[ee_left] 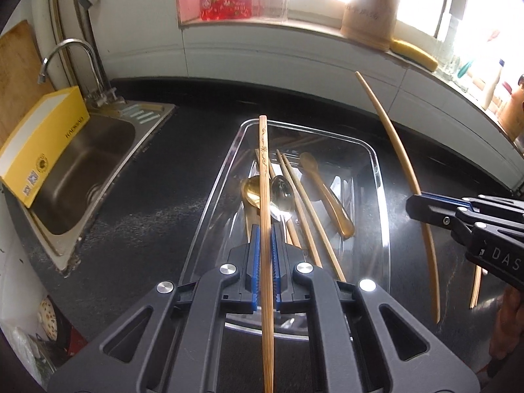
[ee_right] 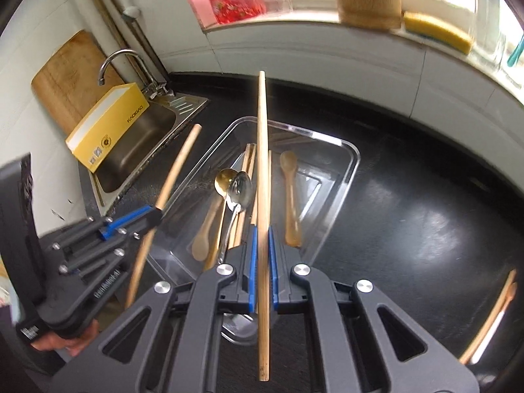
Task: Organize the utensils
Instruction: 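Lower both chopsticks into the tray and open both tools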
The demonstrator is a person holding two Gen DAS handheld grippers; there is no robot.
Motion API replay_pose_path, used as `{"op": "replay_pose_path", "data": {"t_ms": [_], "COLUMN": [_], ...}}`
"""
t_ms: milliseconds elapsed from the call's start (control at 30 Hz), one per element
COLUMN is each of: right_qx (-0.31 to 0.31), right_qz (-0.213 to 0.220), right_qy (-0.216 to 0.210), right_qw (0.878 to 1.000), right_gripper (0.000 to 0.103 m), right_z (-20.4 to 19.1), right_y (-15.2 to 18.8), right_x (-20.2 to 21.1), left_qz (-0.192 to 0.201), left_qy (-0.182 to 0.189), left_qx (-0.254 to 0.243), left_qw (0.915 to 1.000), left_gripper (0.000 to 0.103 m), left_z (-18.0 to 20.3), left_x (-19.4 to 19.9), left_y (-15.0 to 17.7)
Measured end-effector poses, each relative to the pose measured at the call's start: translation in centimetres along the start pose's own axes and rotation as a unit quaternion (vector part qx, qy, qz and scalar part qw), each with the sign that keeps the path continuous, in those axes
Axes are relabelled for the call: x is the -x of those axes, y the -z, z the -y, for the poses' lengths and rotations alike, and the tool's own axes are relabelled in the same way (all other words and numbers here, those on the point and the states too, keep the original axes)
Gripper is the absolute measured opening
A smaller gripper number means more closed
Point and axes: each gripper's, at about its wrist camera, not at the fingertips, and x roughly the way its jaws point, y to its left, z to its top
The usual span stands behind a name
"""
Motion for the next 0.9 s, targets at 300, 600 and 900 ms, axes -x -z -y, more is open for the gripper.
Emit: {"op": "replay_pose_path", "data": {"t_ms": [300,600,900], "right_qx": [-0.043,-0.039,-0.062], "right_qz": [-0.064,-0.103,-0.117], "right_qy": [-0.046,-0.044,-0.053], "right_qw": [0.996,0.993,0.990], "right_gripper": [0.007,0.007,0.007], "right_z": [1.1,0.7,1.6], "right_y": [-2.4,-2.5,-3.1], "right_x": [-5.5,-8.9,-9.8], "left_qz": [-0.049,-0.067,-0.075], "left_qy": [0.020,0.026,0.034], "left_qx": [0.057,0.055,0.055], "left_qw": [0.9970,0.9959,0.9951], "left_gripper": [0.006,0.006,0.006], "left_z": [-1.1,-0.8,-0.9], "left_x": [-5.5,-7.8,-9.0], "left_y": [-1.5,-1.9,-2.0]}}
